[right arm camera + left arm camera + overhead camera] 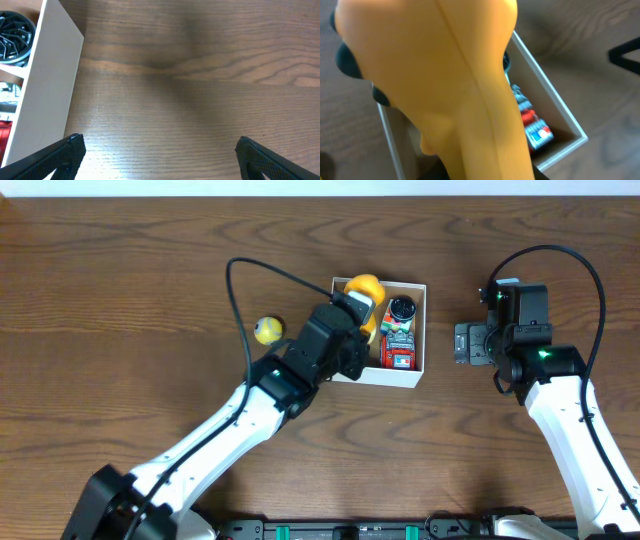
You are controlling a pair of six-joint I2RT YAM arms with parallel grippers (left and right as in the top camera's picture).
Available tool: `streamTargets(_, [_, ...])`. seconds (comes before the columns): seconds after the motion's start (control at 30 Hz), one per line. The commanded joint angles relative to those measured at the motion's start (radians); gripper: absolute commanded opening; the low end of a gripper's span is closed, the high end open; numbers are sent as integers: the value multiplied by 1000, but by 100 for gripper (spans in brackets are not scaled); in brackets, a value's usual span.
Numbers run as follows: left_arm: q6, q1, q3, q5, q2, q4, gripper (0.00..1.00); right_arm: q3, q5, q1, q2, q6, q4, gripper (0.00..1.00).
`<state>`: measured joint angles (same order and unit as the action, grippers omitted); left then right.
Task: Pack container
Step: 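Carry the dinosaur right into the white box and lower it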
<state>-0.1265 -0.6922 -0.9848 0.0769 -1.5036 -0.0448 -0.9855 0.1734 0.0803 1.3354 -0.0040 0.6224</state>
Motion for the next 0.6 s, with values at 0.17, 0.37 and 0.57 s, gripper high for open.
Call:
streamTargets(0.17, [74, -1, -26, -78, -96, 15, 24, 0, 9, -8, 8, 3, -1, 99])
streamTargets(0.37, [73, -1, -26, -97, -130, -29, 24, 0, 9, -8, 8, 3, -1, 99])
streamTargets(0.57, [43, -41, -26, -93, -123, -81, 24, 0, 9, -8, 8, 3, -1, 99])
